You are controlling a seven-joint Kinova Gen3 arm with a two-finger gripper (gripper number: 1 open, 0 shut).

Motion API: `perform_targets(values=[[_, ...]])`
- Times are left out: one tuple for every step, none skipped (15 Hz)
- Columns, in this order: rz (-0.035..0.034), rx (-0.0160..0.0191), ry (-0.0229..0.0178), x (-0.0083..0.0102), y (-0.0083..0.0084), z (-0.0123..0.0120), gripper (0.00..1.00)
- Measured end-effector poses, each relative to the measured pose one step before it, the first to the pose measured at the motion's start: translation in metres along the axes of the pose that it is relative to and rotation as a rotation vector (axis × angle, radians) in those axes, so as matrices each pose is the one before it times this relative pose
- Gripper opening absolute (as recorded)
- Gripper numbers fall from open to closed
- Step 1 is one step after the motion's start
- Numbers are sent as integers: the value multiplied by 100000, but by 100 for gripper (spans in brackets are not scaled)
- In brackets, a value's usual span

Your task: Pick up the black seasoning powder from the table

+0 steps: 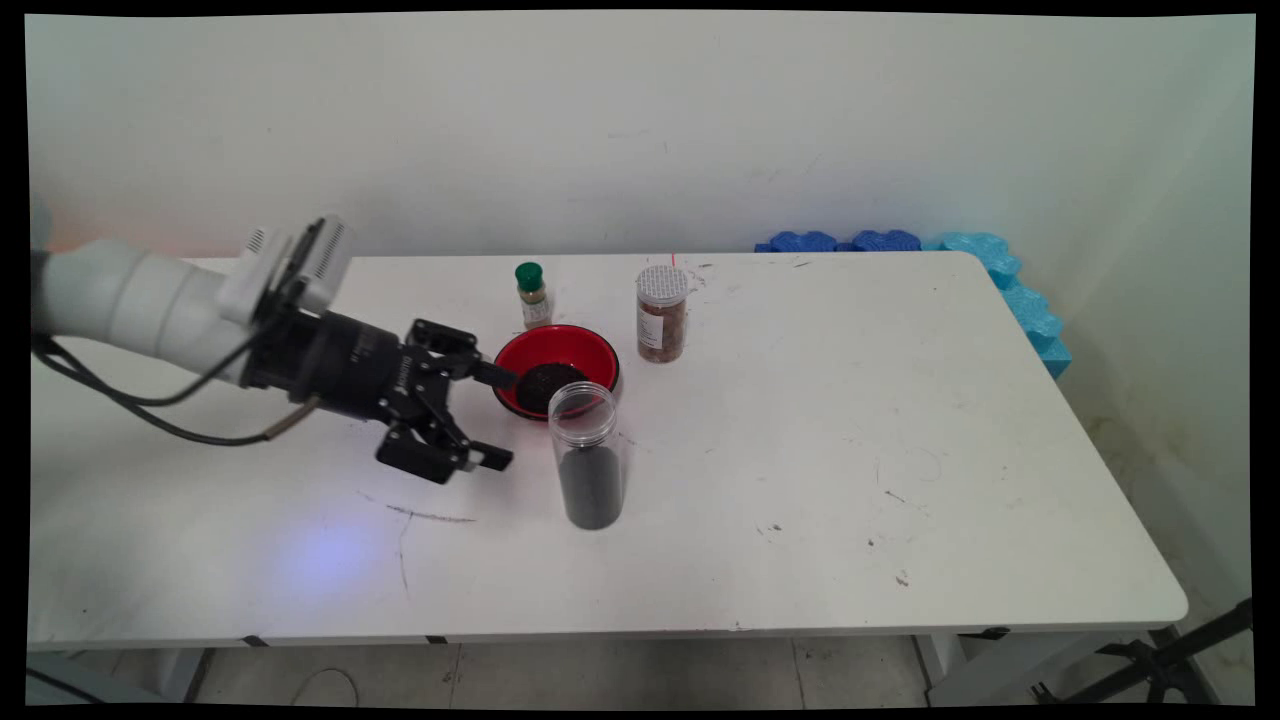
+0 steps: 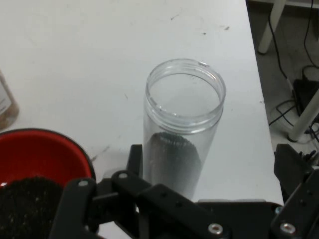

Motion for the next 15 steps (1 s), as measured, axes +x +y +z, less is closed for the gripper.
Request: perform_targets(values=[[147, -2, 202, -49, -29, 701, 100], [93, 72, 120, -31, -42, 599, 100], [-339, 175, 169, -46, -84, 664, 100], [-451, 156, 121, -52, -118, 646, 100], [-375, 99, 133, -52, -98, 509, 100], [-346, 18, 161, -68, -106, 566, 100], [-190, -17, 130, -43, -94, 468, 100], [-215, -47, 137, -46, -96, 516, 100], [-83, -217, 103, -47, -59, 486, 100], [17, -251, 91, -37, -58, 457, 100], [66, -203, 50, -41, -43, 357, 100], [71, -163, 55, -45, -51, 370, 100], [114, -118, 28, -31, -51, 301, 100], [49, -42, 1, -31, -39, 185, 100], [75, -20, 14, -41, -61, 250, 100]])
